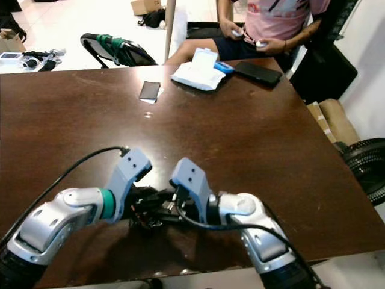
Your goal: Hang keys on a hook
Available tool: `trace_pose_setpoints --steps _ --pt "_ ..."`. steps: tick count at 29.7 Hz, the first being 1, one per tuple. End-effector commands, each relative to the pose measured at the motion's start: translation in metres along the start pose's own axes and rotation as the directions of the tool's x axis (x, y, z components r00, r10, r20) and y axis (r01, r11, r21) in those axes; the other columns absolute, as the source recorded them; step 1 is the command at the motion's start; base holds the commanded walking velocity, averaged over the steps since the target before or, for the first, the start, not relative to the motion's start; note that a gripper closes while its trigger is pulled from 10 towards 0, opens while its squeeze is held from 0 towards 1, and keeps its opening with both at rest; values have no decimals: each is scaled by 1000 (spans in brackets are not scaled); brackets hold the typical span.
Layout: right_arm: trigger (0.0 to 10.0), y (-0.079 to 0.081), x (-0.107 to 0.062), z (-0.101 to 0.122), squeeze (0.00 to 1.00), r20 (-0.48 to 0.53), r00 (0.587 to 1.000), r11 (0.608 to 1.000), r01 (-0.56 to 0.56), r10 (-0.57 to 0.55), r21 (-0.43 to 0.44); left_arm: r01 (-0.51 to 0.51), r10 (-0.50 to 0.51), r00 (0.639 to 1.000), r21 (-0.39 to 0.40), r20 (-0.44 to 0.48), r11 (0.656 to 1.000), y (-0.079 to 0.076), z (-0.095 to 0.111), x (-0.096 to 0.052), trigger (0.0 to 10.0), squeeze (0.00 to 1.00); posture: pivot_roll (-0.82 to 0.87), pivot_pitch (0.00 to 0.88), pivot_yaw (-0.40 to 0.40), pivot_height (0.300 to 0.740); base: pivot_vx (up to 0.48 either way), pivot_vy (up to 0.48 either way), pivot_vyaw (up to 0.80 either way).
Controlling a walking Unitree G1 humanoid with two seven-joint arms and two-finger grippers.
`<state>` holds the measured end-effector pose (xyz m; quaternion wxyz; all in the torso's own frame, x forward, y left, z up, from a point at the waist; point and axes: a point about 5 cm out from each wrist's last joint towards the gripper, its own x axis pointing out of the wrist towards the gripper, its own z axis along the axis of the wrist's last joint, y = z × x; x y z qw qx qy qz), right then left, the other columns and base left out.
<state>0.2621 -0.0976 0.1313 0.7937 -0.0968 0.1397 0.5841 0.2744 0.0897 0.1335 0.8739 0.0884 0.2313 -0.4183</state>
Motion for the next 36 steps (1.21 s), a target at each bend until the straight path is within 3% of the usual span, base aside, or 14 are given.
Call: trace_pose_setpoints --steps 1,8,10,11,14,17,21,30,36 --pt "10000 15 13 -1 0 -12 997 997 -80 80 -17 7 -7 1000 -1 11 1000 -2 2 0 10000 0 98 9 136 740 0 0 0" --pt "10000 14 1 -11 0 -125 990 995 -75 67 -64 10 -10 1000 -6 13 1000 -2 -1 -3 10000 0 97 17 127 740 0 0 0" --pt "10000 4 -10 -9 0 -152 988 982 -15 -14 -186 16 -16 1000 -6 22 1000 -3 1 -5 10000 0 90 21 127 740 0 0 0" --pt "10000 4 -10 -9 0 -152 988 982 -15 -14 -186 16 -16 1000 -6 22 1000 -3 1 -5 10000 0 90 21 127 740 0 0 0" --pt "10000 -8 -19 -1 0 -149 982 951 68 -118 -303 24 -23 999 -5 36 1000 -5 3 -6 10000 0 87 20 128 740 0 0 0" --pt "10000 -8 -22 1 0 -140 982 951 76 -123 -301 29 -28 998 -8 51 1000 -5 5 -7 10000 0 83 21 130 740 0 0 0" --pt "10000 -7 -27 -2 0 -133 984 959 76 -116 -274 48 -49 985 10 164 999 -10 28 -10 10000 0 79 19 131 740 0 0 0" --pt "10000 13 -28 -14 0 -196 980 956 -43 -16 -291 50 -53 989 29 135 998 -12 26 -4 10000 0 71 21 135 740 0 0 0" --pt "10000 24 -32 -16 0 -170 983 971 -111 75 -211 47 -48 993 17 108 999 -11 21 1 10000 0 70 22 141 740 0 0 0"
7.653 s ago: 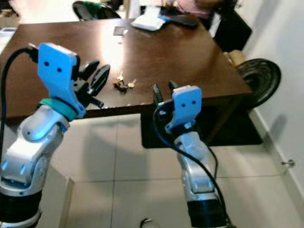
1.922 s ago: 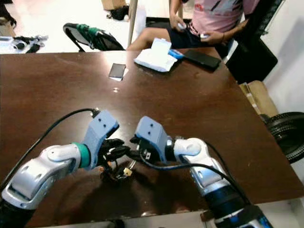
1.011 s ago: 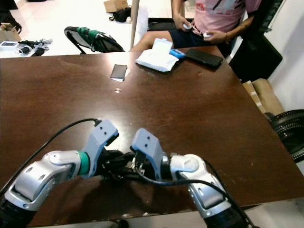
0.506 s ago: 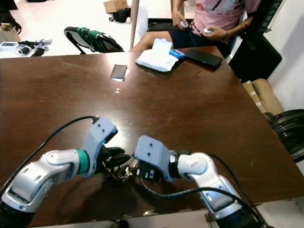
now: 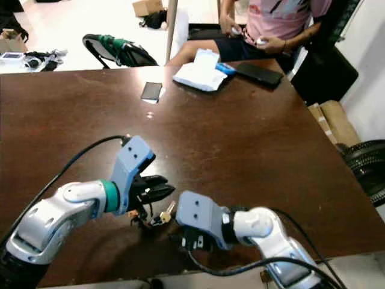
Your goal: Hang keys on a hook
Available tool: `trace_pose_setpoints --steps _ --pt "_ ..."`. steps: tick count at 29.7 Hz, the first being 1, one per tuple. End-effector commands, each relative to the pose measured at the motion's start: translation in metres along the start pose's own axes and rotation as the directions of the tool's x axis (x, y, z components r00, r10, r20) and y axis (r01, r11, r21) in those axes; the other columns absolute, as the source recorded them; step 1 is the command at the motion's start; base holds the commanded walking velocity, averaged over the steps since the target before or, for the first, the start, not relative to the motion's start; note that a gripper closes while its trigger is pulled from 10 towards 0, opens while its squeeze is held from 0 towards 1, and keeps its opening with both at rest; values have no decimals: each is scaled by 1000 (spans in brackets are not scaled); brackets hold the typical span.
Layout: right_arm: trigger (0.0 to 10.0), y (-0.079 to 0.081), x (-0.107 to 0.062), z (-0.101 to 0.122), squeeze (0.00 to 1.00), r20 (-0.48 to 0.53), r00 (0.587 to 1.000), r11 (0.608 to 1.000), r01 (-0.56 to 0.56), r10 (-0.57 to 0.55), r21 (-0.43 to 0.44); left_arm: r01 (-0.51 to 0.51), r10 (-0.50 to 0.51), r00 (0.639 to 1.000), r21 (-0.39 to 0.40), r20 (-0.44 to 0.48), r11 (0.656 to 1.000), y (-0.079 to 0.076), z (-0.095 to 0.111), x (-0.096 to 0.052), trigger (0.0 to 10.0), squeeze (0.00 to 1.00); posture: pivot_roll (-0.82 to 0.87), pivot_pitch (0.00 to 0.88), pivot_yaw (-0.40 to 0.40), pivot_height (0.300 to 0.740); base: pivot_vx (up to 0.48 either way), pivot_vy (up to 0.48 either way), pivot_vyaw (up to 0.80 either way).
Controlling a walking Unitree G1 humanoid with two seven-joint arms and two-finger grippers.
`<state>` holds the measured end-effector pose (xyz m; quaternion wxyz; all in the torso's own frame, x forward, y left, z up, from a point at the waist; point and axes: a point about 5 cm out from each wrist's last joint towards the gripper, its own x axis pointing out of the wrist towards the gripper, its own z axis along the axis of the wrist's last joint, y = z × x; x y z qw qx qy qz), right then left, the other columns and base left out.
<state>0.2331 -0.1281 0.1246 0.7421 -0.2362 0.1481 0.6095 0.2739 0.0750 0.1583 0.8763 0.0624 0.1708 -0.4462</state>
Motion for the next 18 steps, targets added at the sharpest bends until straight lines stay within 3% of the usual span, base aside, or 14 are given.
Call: trace_pose_setpoints --steps 1,12,16,18 --pt "10000 5 2 6 0 38 998 999 -44 44 9 -3 2 1000 -6 -31 1000 0 -7 4 10000 0 70 22 141 740 0 0 0" --pt "10000 2 3 1 0 32 999 998 -42 41 40 -17 16 999 -8 -47 1000 3 -10 5 10000 0 75 24 143 740 0 0 0" --pt "10000 -10 -3 -3 0 20 999 998 26 -27 58 -22 21 999 -14 -50 1000 3 -11 4 10000 0 73 30 145 740 0 0 0" --pt "10000 -24 1 4 0 26 995 993 93 -95 75 -22 21 999 -16 -50 1000 3 -11 4 10000 0 70 30 146 740 0 0 0"
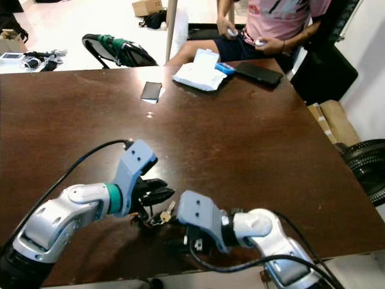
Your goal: Hang keys on a hook
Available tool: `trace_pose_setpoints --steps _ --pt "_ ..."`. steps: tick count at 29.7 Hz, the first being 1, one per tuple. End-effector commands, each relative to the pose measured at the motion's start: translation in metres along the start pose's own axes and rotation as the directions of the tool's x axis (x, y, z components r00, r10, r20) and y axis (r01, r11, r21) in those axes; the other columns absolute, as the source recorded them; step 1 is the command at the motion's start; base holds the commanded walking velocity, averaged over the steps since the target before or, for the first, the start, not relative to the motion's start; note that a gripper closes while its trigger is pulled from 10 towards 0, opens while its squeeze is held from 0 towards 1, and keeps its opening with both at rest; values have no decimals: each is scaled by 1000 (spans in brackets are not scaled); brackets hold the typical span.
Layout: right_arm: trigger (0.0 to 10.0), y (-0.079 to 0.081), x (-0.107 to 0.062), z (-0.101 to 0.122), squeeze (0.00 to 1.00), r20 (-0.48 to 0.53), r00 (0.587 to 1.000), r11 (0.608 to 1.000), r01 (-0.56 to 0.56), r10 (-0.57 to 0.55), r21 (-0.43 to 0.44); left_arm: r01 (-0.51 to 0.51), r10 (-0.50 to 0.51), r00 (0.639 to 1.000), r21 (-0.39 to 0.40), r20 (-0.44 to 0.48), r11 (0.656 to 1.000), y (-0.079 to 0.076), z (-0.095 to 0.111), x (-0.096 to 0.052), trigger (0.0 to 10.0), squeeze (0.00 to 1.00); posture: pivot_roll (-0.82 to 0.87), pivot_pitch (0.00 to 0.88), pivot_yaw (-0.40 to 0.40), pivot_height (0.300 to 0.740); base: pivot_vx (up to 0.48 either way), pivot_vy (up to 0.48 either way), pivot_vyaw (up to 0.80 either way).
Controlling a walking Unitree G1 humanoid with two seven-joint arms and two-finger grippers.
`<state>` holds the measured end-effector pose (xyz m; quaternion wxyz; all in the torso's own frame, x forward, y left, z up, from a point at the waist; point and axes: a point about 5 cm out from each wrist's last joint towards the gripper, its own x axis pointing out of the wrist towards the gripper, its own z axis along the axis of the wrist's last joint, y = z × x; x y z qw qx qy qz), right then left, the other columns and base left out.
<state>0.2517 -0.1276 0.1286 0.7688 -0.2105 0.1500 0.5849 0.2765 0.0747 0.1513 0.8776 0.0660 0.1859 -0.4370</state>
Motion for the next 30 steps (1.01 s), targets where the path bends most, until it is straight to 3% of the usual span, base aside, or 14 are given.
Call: trace_pose_setpoints --steps 1,7,19,30 --pt "10000 -8 1 3 0 7 999 999 47 -47 17 -5 4 1000 -7 -19 1000 1 -5 0 10000 0 70 30 146 740 0 0 0" --pt "10000 -6 21 11 0 12 1000 1000 1 -1 -9 -7 6 1000 -10 -17 1000 0 -5 0 10000 0 87 37 134 740 0 0 0" --pt "10000 14 26 9 0 -4 994 994 -111 111 19 -2 1 1000 -18 -17 1000 -1 -6 0 10000 0 83 43 128 740 0 0 0" --pt "10000 16 30 3 0 -9 994 993 -112 112 33 -2 1 1000 -22 -14 1000 -1 -6 -1 10000 0 83 43 125 740 0 0 0"
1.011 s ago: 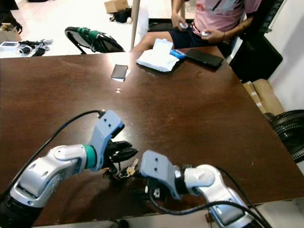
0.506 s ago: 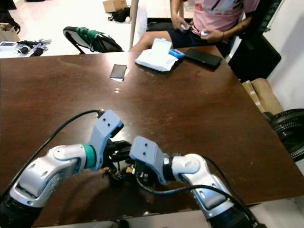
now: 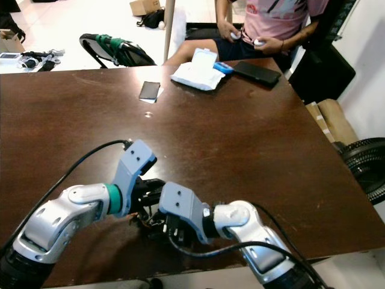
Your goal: Hang keys on a hook
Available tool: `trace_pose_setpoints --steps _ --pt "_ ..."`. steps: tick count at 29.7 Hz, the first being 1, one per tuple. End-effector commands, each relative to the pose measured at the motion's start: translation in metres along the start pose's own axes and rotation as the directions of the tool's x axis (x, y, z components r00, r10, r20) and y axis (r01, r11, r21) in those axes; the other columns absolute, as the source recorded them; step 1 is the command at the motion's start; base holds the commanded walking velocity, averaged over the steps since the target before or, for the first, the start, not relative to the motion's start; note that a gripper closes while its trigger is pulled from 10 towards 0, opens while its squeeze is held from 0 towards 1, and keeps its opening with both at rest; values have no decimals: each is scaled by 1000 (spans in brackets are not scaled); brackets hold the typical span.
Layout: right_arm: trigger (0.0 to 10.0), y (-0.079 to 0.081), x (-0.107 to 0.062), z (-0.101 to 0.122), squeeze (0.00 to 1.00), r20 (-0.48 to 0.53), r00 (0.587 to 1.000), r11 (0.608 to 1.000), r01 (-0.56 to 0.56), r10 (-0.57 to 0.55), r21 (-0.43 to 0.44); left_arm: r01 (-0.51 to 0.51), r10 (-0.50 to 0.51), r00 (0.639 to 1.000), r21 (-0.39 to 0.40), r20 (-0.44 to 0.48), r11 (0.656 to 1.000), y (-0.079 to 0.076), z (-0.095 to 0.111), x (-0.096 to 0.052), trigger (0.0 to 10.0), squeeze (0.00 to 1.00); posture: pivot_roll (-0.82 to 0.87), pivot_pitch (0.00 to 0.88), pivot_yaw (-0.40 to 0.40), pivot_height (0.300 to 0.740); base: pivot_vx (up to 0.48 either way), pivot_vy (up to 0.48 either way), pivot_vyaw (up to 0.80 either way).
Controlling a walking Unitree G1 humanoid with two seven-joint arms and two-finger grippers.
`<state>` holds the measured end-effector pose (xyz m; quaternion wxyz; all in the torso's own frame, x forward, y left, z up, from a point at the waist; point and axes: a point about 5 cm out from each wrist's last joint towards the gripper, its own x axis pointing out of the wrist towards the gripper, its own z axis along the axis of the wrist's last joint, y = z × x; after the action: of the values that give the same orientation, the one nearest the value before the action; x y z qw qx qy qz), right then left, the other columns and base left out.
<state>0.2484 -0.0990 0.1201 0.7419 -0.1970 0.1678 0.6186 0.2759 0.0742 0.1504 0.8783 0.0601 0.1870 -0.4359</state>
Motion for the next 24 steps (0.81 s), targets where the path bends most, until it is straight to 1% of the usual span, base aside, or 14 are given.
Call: trace_pose_setpoints --steps 1,11,15,17,18,20,21,22,23,24 --pt "10000 6 5 -5 0 -5 1000 1000 -21 21 12 -2 2 1000 -11 -18 1000 0 -5 -1 10000 0 81 42 123 740 0 0 0" --pt "10000 10 9 -7 0 -7 999 998 -54 54 15 1 -2 1000 -16 -19 1000 -1 -7 1 10000 0 78 38 115 740 0 0 0" --pt "10000 10 8 -7 0 -4 999 999 -50 50 12 -1 1 1000 -18 -20 1000 0 -8 1 10000 0 77 36 113 740 0 0 0" --pt "10000 9 8 -7 0 -7 999 999 -39 39 0 -2 2 1000 -18 -21 1000 0 -8 1 10000 0 75 34 113 740 0 0 0" --pt "10000 8 7 -7 0 -13 1000 999 -3 2 -34 -4 3 1000 -20 -21 1000 0 -9 1 10000 0 72 35 114 740 0 0 0" --pt "10000 8 7 -7 0 -13 1000 999 -3 2 -34 -4 3 1000 -20 -21 1000 0 -9 1 10000 0 72 35 114 740 0 0 0" --pt "10000 7 6 -6 0 -16 1000 998 22 -23 -58 -5 4 1000 -21 -22 1000 1 -9 1 10000 0 71 35 114 740 0 0 0" --pt "10000 7 6 -6 0 -16 1000 998 22 -23 -58 -5 4 1000 -21 -22 1000 1 -9 1 10000 0 71 35 114 740 0 0 0" --pt "10000 4 5 -7 0 -22 997 993 76 -78 -92 -4 4 1000 -21 -23 1000 1 -9 0 10000 0 65 34 120 740 0 0 0" --pt "10000 3 5 -8 0 -21 996 992 86 -88 -95 -3 2 1000 -21 -23 1000 1 -9 0 10000 0 65 34 121 740 0 0 0"
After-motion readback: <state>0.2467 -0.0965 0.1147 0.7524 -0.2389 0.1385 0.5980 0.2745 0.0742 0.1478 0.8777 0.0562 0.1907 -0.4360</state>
